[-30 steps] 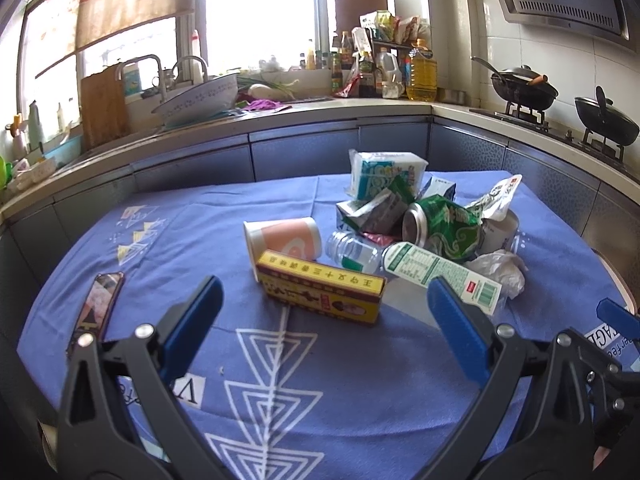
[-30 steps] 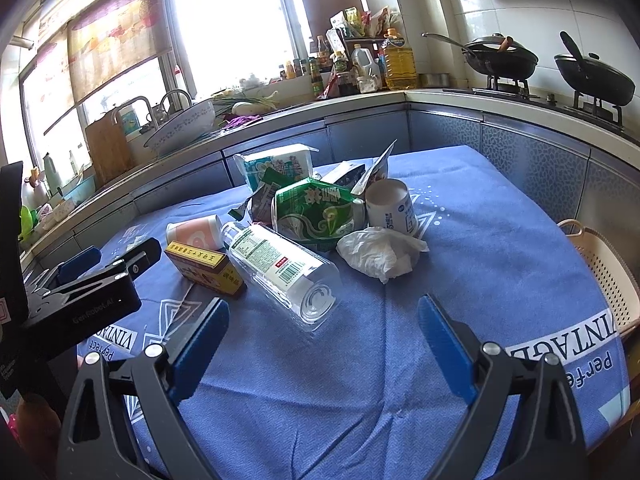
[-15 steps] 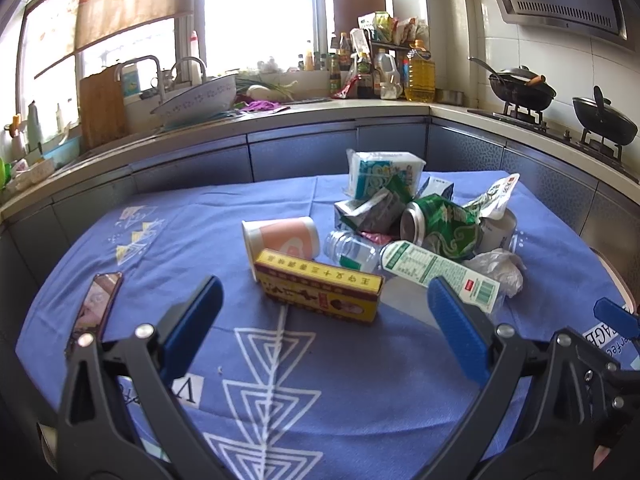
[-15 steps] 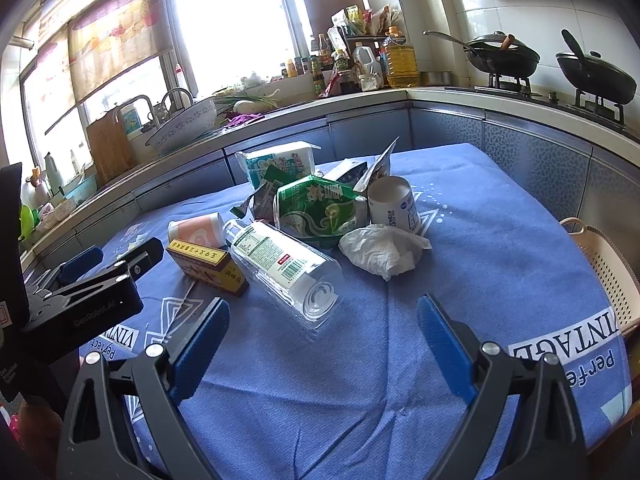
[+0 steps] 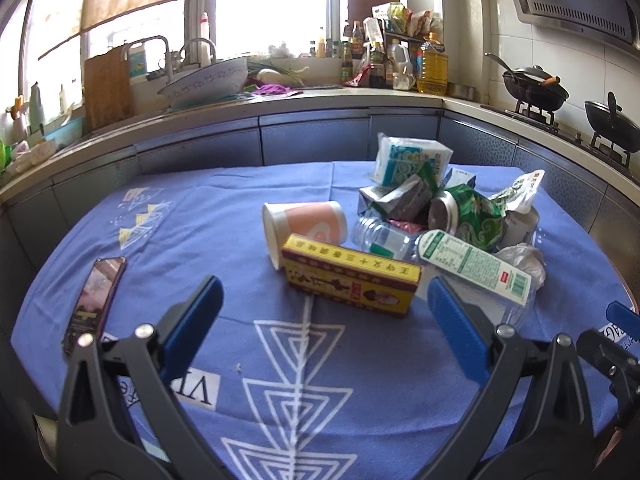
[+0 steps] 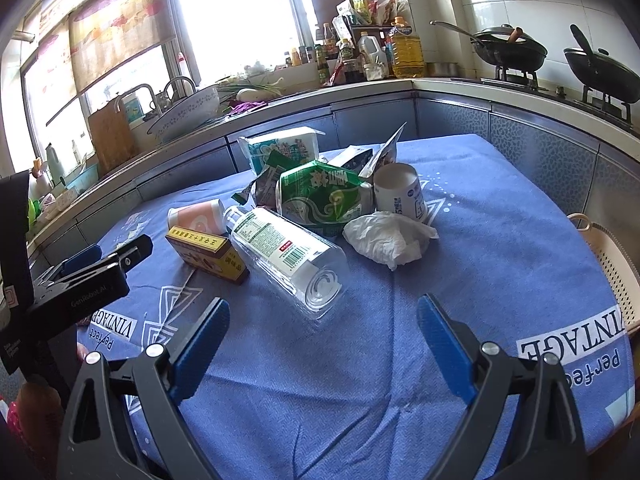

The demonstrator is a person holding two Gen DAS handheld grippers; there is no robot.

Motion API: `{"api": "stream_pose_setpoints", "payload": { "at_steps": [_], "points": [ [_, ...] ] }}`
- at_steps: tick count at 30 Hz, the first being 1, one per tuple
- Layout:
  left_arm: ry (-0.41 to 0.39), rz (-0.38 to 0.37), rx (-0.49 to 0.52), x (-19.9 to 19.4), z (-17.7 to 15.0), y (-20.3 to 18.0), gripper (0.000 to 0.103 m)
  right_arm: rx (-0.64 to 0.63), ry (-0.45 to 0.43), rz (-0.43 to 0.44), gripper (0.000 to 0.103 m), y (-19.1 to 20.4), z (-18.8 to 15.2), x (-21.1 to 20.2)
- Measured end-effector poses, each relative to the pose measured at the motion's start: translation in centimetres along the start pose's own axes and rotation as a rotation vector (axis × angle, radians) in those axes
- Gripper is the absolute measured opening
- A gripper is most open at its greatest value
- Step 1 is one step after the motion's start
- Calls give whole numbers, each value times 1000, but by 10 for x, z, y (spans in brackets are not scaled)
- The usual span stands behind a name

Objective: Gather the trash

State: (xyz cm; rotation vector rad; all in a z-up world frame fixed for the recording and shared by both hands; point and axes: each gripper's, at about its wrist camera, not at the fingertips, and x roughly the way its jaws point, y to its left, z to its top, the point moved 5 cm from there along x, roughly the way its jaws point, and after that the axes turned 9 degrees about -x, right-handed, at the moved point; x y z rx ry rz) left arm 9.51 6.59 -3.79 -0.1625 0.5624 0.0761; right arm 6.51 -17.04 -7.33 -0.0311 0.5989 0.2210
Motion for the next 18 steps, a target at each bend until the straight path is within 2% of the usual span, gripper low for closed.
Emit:
{"api": "stream_pose_setpoints", "payload": {
  "at_steps": [6,8,11,13,15,18],
  "points": [
    [91,-43,-75,19,-3,31,95,-17,49,40,80,0,0,18],
    [125,-73,-74,28,0,34,93,-35,73,53,78,-1,3,27],
    [232,-133,-101,48,5,36,93,-105,112,56,78,1,11,45],
    [250,-163,-112,56,14,33,91,-156,149,81,78,5,18,60],
    [182,-141,-26,56,25,23,91,-197,201,125,78,10,21,76],
    [106,-108,209,52,29,-2,91,-250,250,152,78,14,24,92]
  ]
}}
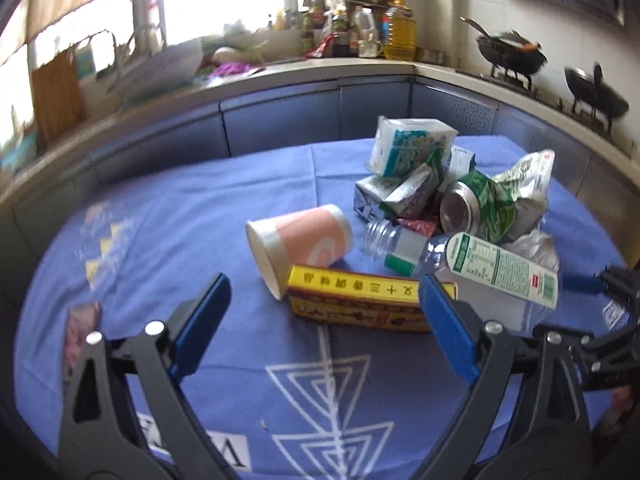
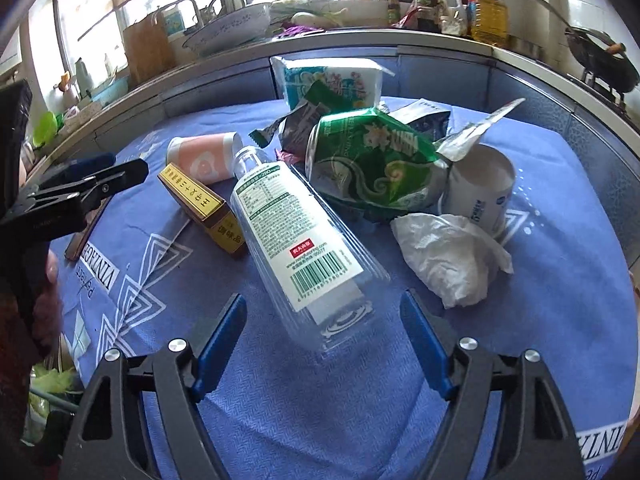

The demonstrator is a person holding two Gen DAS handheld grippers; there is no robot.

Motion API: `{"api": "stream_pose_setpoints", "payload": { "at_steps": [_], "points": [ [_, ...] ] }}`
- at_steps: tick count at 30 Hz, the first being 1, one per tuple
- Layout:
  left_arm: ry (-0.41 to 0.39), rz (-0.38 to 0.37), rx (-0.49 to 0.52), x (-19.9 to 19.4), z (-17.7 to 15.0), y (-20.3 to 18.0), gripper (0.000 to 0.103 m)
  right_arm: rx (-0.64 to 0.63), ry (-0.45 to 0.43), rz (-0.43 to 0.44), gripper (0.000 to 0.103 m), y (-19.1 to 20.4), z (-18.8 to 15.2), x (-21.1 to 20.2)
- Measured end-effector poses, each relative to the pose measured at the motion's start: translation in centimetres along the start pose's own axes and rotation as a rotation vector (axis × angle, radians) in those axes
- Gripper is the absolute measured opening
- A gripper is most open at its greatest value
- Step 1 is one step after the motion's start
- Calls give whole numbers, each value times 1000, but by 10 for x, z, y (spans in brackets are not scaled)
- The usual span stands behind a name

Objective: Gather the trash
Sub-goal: 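Grasp the yellow medicine box with the left gripper while the right gripper grasps the clear plastic bottle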

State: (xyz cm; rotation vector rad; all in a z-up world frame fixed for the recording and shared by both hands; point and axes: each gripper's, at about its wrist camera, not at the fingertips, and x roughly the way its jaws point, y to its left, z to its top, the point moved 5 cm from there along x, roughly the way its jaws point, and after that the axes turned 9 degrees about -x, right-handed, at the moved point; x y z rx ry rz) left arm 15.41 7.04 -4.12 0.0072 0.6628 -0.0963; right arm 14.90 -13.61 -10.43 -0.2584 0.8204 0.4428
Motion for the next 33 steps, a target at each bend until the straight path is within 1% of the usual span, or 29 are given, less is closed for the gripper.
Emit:
{"api": "stream_pose_setpoints", "payload": {
  "at_steps": [1,3,5,6,7,8,9,11,13,14,15,17,18,20,22,23,24,25,26,27,28,29,30,33],
  "points": [
    [-6,-14,72,0,0,-8,91,-27,14,5,78,1,2,4],
    [-31,-31,230,1,-4,-24,98,-75,33,6,78,3,5,12],
    [-50,-30,381,6,-12,-36,98,-98,35,-8,78,3,8,17],
    [-40,-32,442,12,-16,-41,98,-103,38,-8,78,3,9,20],
    [-19,-37,489,19,-20,-45,98,-106,39,-11,75,3,10,21],
    [1,-38,531,27,-23,-47,98,-106,42,-8,71,2,10,22],
    [15,-29,572,35,-26,-47,98,-98,43,7,68,1,9,21],
    [44,-11,636,50,-32,-45,98,-78,39,31,66,-2,5,14],
    [66,-18,686,60,-39,-44,97,-82,44,33,66,-7,-2,3],
    [80,-27,712,63,-42,-45,93,-86,48,34,66,-9,-7,-3],
    [76,-20,738,66,-46,-47,91,-93,55,42,66,-10,-13,-8],
    [49,-7,793,66,-48,-49,81,-119,88,81,66,-12,-26,-16],
    [39,-7,803,64,-47,-51,77,-130,95,83,66,-14,-32,-19],
    [37,-18,794,59,-43,-51,60,-147,103,61,67,-20,-42,-26],
    [40,-33,794,55,-38,-52,51,-156,106,45,69,-25,-44,-28],
    [41,-39,804,53,-38,-53,49,-163,101,35,72,-25,-44,-28],
    [47,-52,814,52,-39,-54,49,-176,95,27,75,-25,-43,-29],
    [52,-61,825,50,-39,-56,49,-196,87,18,76,-24,-41,-30],
    [60,-64,837,49,-40,-57,54,-214,81,7,79,-23,-39,-30],
    [73,-61,850,49,-42,-59,62,-227,75,-4,80,-22,-36,-29],
    [82,-59,863,49,-42,-63,77,-235,71,-13,80,-21,-33,-27],
    [82,-68,882,48,-44,-65,81,-235,70,-17,81,-21,-31,-25],
    [81,-77,907,46,-48,-69,81,-232,72,-17,81,-21,-28,-23],
    [89,-62,987,51,-55,-79,81,-227,76,-15,81,-18,-22,-17]
  ]
}}
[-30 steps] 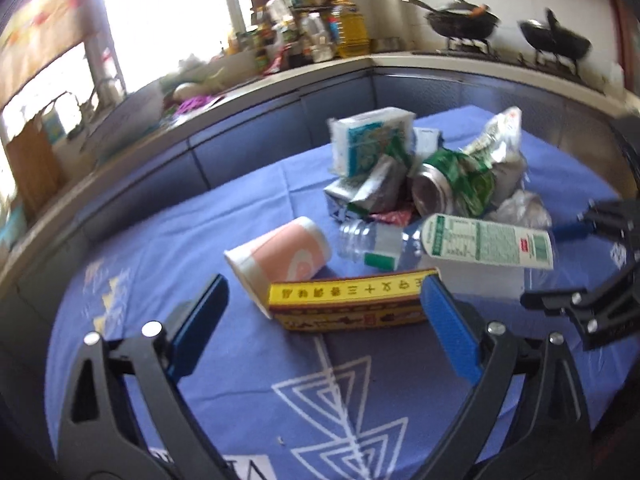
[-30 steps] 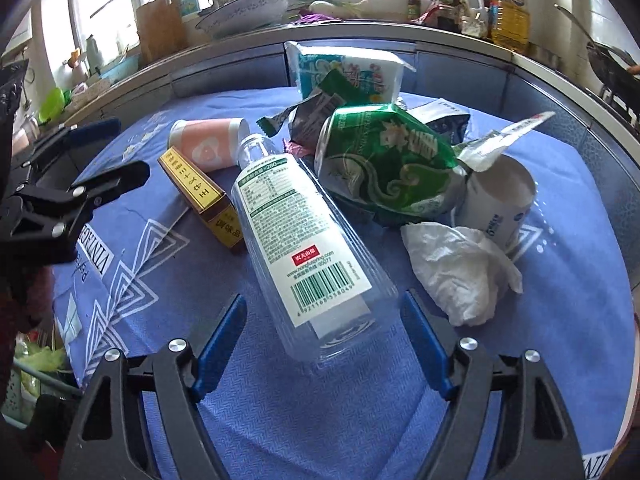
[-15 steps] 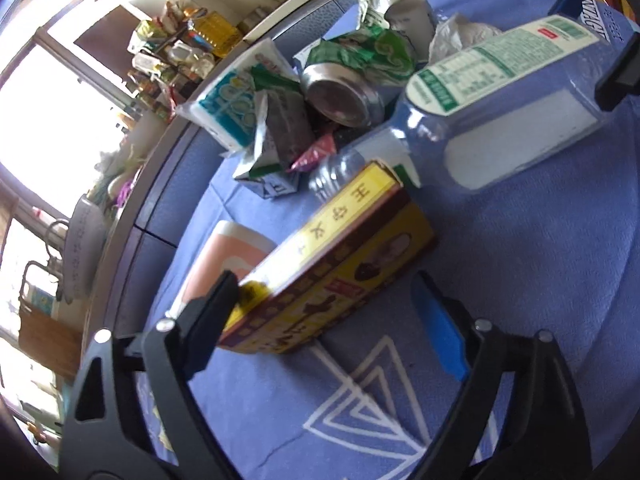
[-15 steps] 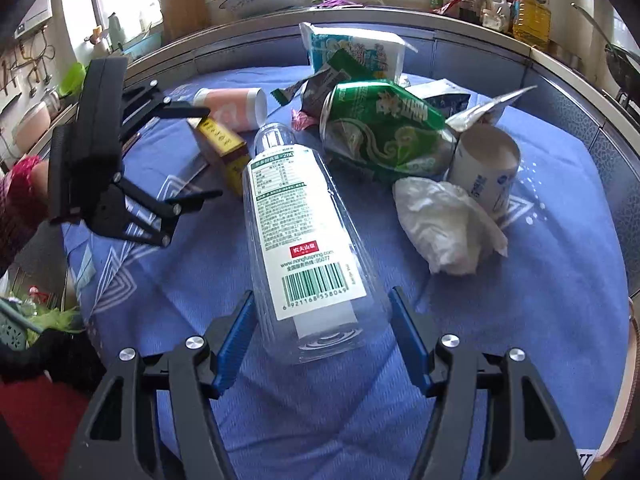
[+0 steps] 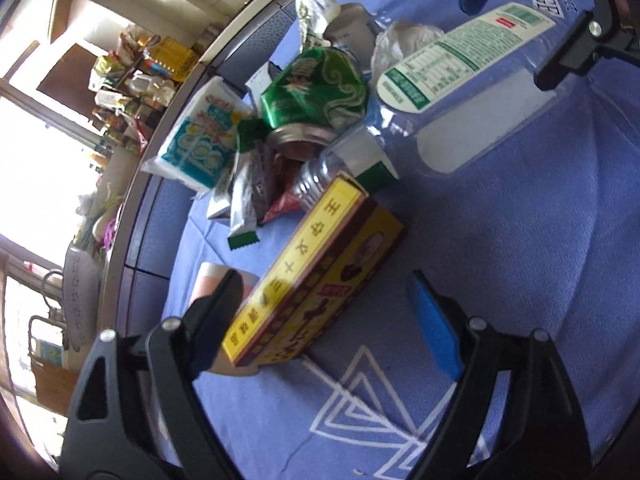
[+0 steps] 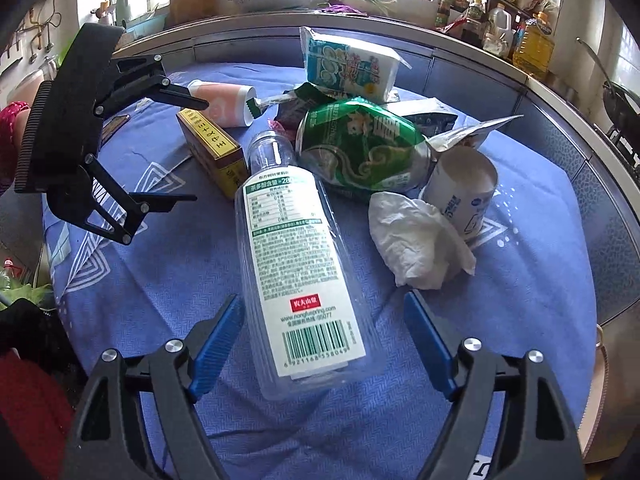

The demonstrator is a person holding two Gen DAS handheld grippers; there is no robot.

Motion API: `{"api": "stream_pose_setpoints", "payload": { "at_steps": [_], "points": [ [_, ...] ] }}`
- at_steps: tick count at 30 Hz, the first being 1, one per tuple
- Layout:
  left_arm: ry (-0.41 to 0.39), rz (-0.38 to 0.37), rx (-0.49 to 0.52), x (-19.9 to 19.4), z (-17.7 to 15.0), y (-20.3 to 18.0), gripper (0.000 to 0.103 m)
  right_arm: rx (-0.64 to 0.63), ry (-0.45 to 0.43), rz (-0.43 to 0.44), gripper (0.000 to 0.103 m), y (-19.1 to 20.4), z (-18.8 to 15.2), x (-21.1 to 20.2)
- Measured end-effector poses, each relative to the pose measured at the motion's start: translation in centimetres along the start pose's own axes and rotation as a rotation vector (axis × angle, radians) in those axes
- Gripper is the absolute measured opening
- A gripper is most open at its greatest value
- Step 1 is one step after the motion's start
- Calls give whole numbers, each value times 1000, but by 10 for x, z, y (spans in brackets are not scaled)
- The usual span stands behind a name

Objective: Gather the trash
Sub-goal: 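Grasp the yellow medicine box with the left gripper while the right gripper grasps the clear plastic bottle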

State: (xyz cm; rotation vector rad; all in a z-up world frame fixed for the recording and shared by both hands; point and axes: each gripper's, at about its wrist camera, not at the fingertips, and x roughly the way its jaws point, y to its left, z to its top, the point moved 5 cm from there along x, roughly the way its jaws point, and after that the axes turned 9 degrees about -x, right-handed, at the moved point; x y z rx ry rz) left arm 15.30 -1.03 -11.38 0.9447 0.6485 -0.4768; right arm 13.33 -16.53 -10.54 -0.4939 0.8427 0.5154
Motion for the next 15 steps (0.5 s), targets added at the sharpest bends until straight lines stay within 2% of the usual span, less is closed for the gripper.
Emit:
{"api": "stream_pose_setpoints", "payload": {
  "at_steps": [4,6,7,9,10,12,14,15],
  "points": [
    [31,9,104,11,1,-10,79,-30,-4,-10,81,6,8,1],
    [26,30,119,14,0,-9,69,-21,14,-6,81,6,7,5],
    [16,42,113,14,0,-7,59,-6,25,3,81,5,5,8],
    [8,0,54,7,1,2,49,28,47,51,65,4,1,12],
    [-1,-20,2,2,3,9,38,41,46,63,63,4,-1,11],
    [-9,-70,-99,-8,4,21,33,64,29,90,60,3,-3,4],
    [-26,-107,-185,-19,3,29,23,110,-4,149,59,1,-5,-7],
    [-33,-134,-234,-25,4,32,23,133,-22,190,58,-2,-6,-13]
  ]
}}
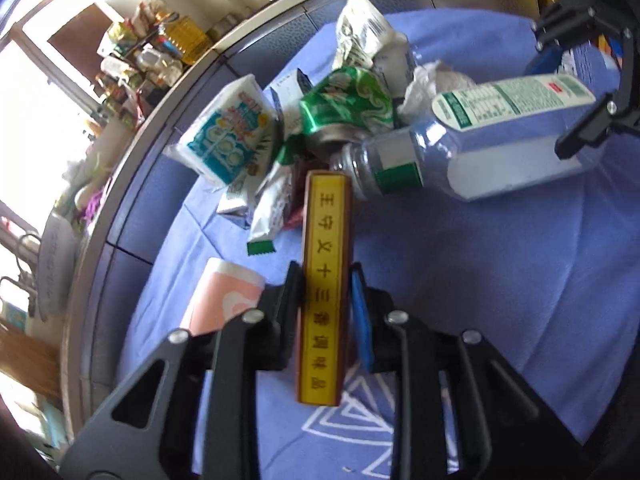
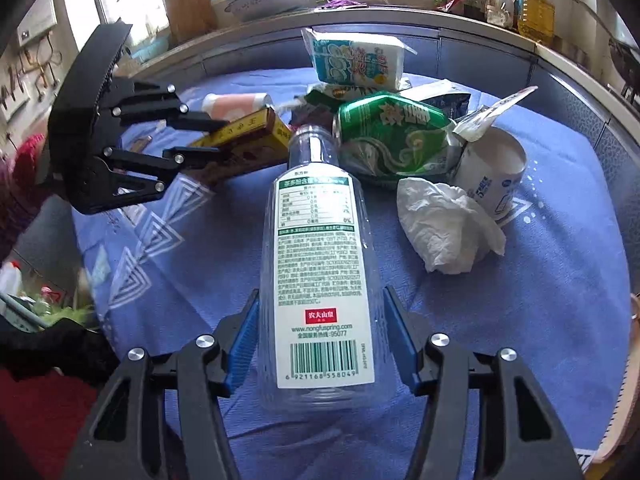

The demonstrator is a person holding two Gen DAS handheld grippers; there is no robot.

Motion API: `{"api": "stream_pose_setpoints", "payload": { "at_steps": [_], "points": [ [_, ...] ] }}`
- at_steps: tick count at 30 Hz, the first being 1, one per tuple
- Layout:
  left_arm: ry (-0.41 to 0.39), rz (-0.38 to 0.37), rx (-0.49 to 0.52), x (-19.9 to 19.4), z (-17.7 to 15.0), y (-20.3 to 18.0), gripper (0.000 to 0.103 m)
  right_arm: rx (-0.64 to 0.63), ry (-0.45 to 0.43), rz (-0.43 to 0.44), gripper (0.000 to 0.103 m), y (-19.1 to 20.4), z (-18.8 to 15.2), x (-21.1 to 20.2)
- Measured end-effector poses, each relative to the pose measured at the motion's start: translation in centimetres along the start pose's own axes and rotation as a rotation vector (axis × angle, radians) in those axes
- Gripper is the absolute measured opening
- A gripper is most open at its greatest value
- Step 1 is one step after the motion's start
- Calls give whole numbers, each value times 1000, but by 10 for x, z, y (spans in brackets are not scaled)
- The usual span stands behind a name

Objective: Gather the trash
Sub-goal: 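Grasp the yellow medicine box with the left gripper while the right gripper grasps the clear plastic bottle, then carry the box and bottle to the beige basket and open both grippers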

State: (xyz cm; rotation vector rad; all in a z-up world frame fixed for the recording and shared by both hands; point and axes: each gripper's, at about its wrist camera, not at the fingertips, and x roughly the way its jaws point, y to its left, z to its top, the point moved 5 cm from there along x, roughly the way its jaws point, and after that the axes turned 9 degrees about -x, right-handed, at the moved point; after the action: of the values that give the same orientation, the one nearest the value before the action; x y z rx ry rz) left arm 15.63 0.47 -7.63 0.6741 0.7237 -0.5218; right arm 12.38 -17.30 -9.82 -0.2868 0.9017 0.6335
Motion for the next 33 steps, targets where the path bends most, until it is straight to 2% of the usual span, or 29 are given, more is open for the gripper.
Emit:
{"api": "stream_pose_setpoints", "payload": {
  "at_steps": [5,9,11,15,19,21,23,25,28,30,33],
  "points": [
    [-84,-156,-210,-39,17,-4,22,163,-78,210,58,-21,-15,-28],
    [-137,-267,-313,-57,43,-13,22,350,-149,338,58,-53,-38,-46],
    [-151,-304,-330,-58,60,-21,22,413,-195,361,58,-67,-51,-58],
    [-186,-351,-297,-56,112,-47,22,518,-312,336,58,-103,-75,-88],
    [-224,-401,-248,-43,183,-89,22,615,-409,201,58,-151,-105,-126],
    [-240,-426,-231,-32,222,-116,22,675,-434,92,58,-178,-122,-140],
    [-238,-455,-225,-13,264,-144,22,734,-442,-53,58,-207,-144,-153],
    [-213,-494,-232,10,303,-174,22,791,-442,-188,58,-233,-167,-166],
    [-168,-539,-239,48,355,-223,22,864,-423,-340,58,-271,-203,-174],
    [-118,-584,-263,76,380,-252,22,898,-396,-396,59,-293,-221,-167],
    [-46,-602,-318,120,403,-290,23,916,-332,-453,60,-314,-239,-147]
  ]
}}
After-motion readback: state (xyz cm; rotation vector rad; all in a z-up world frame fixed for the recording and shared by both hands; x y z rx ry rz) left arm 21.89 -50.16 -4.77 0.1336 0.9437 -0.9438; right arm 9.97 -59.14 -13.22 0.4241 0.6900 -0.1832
